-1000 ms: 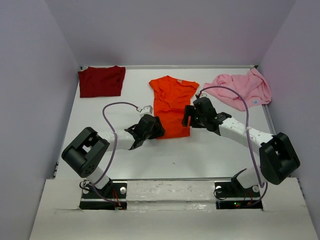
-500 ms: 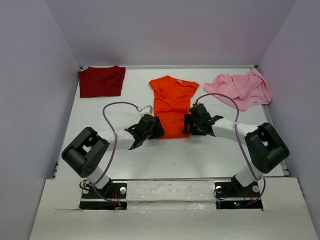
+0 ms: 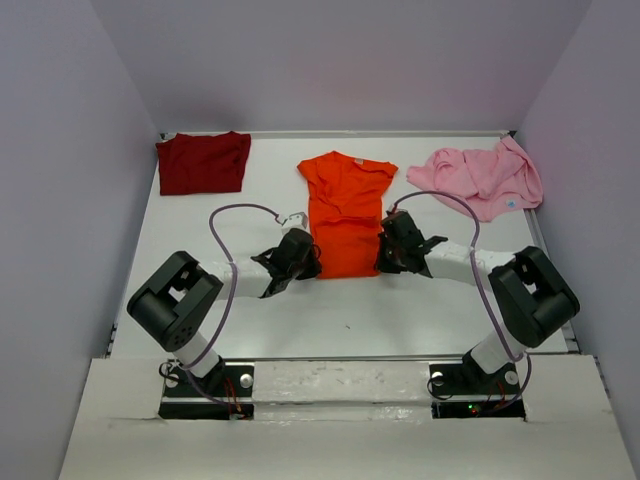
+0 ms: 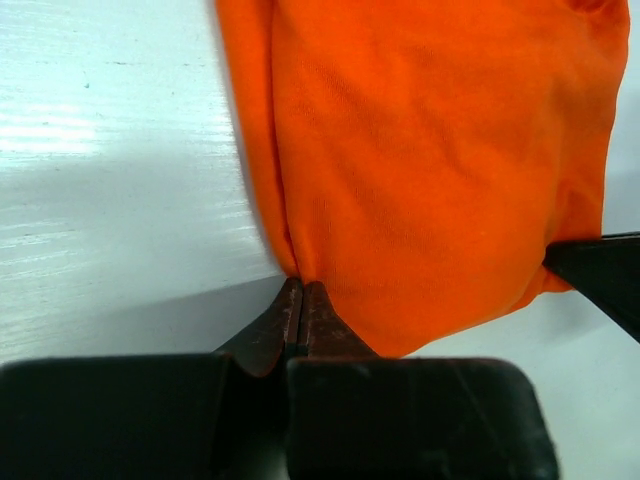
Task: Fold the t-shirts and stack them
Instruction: Grab one side of the 2/3 rectangular tshirt with both arms, then fold the long partially folded tshirt into a neat square
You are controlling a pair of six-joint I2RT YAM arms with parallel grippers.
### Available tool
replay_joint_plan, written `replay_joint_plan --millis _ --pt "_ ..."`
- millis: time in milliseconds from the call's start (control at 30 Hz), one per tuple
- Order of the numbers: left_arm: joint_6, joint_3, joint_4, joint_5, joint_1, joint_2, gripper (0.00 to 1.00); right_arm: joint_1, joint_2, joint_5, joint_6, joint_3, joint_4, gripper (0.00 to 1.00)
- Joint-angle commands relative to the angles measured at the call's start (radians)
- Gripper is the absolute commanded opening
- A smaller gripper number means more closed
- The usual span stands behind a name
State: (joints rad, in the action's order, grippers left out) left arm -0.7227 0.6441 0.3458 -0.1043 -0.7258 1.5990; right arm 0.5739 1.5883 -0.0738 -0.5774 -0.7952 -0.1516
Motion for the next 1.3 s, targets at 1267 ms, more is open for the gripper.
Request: replay_joint_plan --millis 1267 --pt "0.018 0.153 -0.281 -0.086 -0.130 -0.303 0.00 0.064 -0.489 -0.165 -0.044 -0.073 -0.335 0.00"
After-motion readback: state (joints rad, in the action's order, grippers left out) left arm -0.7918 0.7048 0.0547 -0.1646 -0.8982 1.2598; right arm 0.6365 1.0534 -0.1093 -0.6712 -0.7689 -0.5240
